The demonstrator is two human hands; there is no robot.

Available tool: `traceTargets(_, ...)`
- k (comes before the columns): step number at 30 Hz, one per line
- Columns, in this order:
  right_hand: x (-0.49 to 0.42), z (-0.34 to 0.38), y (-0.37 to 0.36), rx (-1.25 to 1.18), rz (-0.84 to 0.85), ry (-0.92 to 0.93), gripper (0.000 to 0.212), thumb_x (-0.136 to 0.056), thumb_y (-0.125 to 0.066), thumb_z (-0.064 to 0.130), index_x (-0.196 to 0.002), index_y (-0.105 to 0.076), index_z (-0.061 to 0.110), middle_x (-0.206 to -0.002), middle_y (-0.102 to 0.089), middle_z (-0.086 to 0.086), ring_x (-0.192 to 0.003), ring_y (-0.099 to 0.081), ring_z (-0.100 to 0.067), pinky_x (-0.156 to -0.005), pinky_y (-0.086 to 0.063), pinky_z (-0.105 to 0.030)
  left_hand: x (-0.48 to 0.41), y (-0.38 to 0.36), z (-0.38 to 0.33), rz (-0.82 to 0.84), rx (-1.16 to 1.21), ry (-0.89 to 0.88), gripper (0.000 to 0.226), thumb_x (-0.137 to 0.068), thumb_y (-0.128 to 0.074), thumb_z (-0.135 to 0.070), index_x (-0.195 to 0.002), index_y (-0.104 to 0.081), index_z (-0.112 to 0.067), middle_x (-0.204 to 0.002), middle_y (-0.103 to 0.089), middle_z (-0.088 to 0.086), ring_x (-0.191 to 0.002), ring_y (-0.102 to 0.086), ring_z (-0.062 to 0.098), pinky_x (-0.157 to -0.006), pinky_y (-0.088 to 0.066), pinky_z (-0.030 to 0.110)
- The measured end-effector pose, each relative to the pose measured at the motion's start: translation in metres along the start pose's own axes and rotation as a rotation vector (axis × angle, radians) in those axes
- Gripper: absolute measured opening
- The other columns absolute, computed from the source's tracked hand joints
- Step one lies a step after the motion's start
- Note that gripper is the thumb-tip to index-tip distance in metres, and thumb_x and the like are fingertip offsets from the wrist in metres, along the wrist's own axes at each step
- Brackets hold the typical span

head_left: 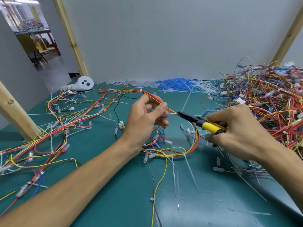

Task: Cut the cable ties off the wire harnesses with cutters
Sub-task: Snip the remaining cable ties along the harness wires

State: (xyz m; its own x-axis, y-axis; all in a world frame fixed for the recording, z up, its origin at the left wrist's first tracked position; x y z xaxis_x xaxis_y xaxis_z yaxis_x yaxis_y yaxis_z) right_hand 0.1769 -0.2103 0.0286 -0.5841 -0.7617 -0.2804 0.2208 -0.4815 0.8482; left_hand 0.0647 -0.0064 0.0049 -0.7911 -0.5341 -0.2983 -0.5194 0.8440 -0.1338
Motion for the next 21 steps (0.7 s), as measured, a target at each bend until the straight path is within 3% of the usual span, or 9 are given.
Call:
traceTargets(3, 0.002, 0.004, -0.004, -0.131, 0.029, -0.058, 0.024, -0.067, -0.072, 0.031, -0.074, -0.068, 0.009, -0.055, -0.053, -0.012, -0.053, -0.034, -0.016, -0.051, -0.035, -0.037, -0.001, 0.002, -0.001, 0.001, 0.024, 0.008, 0.007, -0.100, -0.062, -0.003, -0.098, -0.056, -0.006, -0.074, -0.065, 0.009, -0.058, -0.060, 0.024, -0.056, -0.055, 0.031)
traceTargets(6, 0.000, 0.005, -0.009, -0.291, -0.045, -0.109, 0.018, -0.077, -0.080, 0.018, -0.073, -0.066, 0.008, -0.053, -0.047, -0.006, -0.052, -0.036, -0.016, -0.055, -0.035, -0.032, 0.000, 0.005, -0.002, 0.010, 0.034, 0.033, 0.010, -0.099, -0.061, -0.001, -0.094, -0.056, -0.009, -0.072, -0.063, 0.010, -0.058, -0.059, 0.025, -0.056, -0.053, 0.031)
traceTargets(8, -0.002, 0.001, -0.008, -0.347, -0.159, -0.124, 0.018, -0.082, -0.081, 0.011, -0.072, -0.066, 0.010, -0.054, -0.052, -0.001, -0.051, -0.042, -0.018, -0.056, -0.039, -0.033, 0.001, 0.004, -0.003, 0.048, 0.020, 0.059, 0.011, -0.097, -0.062, -0.002, -0.092, -0.056, -0.010, -0.070, -0.063, 0.009, -0.058, -0.059, 0.025, -0.054, -0.052, 0.031)
traceTargets(10, -0.003, 0.000, -0.006, -0.290, -0.244, -0.089, 0.018, -0.085, -0.082, 0.016, -0.075, -0.068, 0.014, -0.063, -0.063, -0.001, -0.060, -0.055, -0.025, -0.061, -0.047, -0.040, 0.002, 0.000, -0.004, 0.104, -0.049, 0.064, 0.010, -0.089, -0.065, -0.007, -0.089, -0.055, -0.009, -0.066, -0.062, 0.008, -0.056, -0.056, 0.026, -0.052, -0.050, 0.031)
traceTargets(12, -0.002, 0.001, -0.005, -0.276, -0.281, -0.066, 0.016, -0.087, -0.082, 0.025, -0.083, -0.070, 0.016, -0.074, -0.069, -0.005, -0.072, -0.063, -0.031, -0.069, -0.053, -0.046, 0.006, -0.006, -0.005, 0.157, -0.256, -0.003, 0.009, -0.080, -0.061, -0.009, -0.085, -0.054, -0.010, -0.062, -0.058, 0.005, -0.054, -0.051, 0.024, -0.052, -0.044, 0.031)
traceTargets(15, 0.001, 0.004, -0.009, -0.428, -0.248, -0.058, 0.020, -0.087, -0.077, 0.037, -0.096, -0.072, 0.019, -0.076, -0.068, -0.002, -0.070, -0.062, -0.023, -0.067, -0.053, -0.044, 0.017, -0.014, -0.006, 0.276, -0.673, -0.171, 0.011, -0.075, -0.055, -0.013, -0.085, -0.056, -0.018, -0.057, -0.049, 0.002, -0.052, -0.042, 0.013, -0.053, -0.036, 0.027)
traceTargets(19, 0.001, 0.015, -0.016, -0.723, -0.152, 0.002, 0.010, -0.093, -0.075, 0.021, -0.098, -0.073, 0.012, -0.073, -0.065, -0.008, -0.061, -0.055, -0.019, -0.060, -0.047, -0.033, 0.028, -0.026, -0.001, 0.503, -1.034, -0.239, 0.018, -0.076, -0.050, -0.024, -0.094, -0.051, -0.027, -0.060, -0.053, -0.002, -0.061, -0.052, 0.020, -0.059, -0.047, 0.038)
traceTargets(21, 0.002, 0.022, -0.018, -0.798, -0.118, 0.049, 0.015, -0.091, -0.071, 0.021, -0.097, -0.072, 0.007, -0.068, -0.059, -0.002, -0.059, -0.051, -0.018, -0.058, -0.043, -0.026, 0.031, -0.028, 0.001, 0.565, -1.090, -0.244, 0.019, -0.077, -0.050, -0.027, -0.096, -0.049, -0.031, -0.064, -0.055, -0.003, -0.064, -0.054, 0.021, -0.061, -0.049, 0.040)
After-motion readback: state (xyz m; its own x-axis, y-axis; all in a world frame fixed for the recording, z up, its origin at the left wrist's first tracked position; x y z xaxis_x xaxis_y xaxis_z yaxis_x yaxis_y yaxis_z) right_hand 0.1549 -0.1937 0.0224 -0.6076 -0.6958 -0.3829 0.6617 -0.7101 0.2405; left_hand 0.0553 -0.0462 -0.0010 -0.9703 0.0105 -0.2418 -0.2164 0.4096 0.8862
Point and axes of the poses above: each hand's wrist, its own x-axis away from the middle knuckle, its own y-axis out of the back of the hand, z = x × y, the point moved 4 cm from there along -x, towards the middle knuckle
